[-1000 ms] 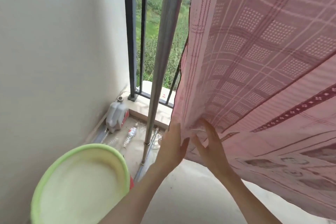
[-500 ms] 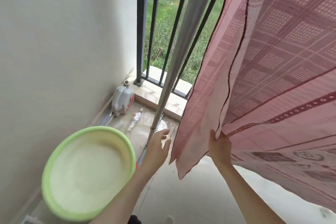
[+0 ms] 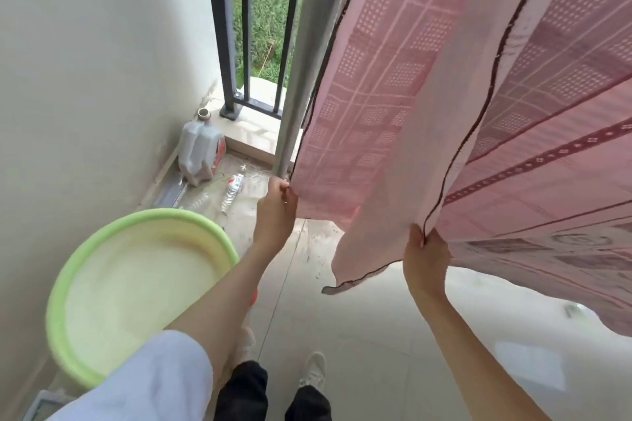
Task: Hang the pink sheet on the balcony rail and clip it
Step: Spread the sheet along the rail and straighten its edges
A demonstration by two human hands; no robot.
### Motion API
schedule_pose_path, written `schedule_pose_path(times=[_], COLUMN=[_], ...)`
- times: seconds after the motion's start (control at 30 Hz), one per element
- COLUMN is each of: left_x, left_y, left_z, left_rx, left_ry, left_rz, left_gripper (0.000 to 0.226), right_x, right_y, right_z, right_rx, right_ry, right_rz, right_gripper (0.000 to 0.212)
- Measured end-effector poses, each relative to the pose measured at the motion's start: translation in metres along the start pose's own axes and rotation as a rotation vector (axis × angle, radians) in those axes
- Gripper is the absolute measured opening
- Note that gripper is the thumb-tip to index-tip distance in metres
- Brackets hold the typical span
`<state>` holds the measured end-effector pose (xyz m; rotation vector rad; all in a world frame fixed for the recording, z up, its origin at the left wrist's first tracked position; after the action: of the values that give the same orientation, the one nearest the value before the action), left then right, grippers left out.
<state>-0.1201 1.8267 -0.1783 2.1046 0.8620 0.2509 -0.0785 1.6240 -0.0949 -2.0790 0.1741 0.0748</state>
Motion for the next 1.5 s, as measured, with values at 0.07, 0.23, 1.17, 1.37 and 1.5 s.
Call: schedule_pose_path(times=[0.07,0.23,1.17,1.37,1.5], left_x=[-0.005,-0.032,0.006,0.027,-0.005], left_y=[-0.016,-0.032,-0.060,-0.055,-0.054], left_z=[-0.008,-0.019,-0.057,-0.065,-0.055], left_rx=[0.041,0.074,0.078,0.073,0.010], left_ry=[-0.005,-0.055,-0.052,-0.008,-0.170], left_rz=[0.021,0.023,0.256,0.155,0.190], left_gripper=[0.012,0.013,0.014,0.012,0.017], right_x=[0.001,-0.020,-0.034,-0.033,-0.037], right_y=[0.003,0.004,0.067,0.091,0.081], right_z=[-0.010,-0.015,0.134,0.102,0.136], right_rx=[0.018,-0.051,-0.517,-0.497,-0.437], right_ry=[0.087,0.062,-0.313,-0.230,-0.311], right_rz=[0.017,-0.014,-0.312,-0.230,-0.219], right_gripper=[0.019,0.037,0.029,0.020,0.020])
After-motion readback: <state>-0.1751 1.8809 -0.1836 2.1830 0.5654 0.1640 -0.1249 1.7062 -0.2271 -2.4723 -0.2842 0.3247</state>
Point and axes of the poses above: each hand's wrist, its own x-axis towards the middle knuckle, its own z-axis out of the palm, y = z × x, the point moved 1 cm from there along x, towards the middle knuckle, and after that the axes turned 15 degrees about x, right-handed, at the moved point
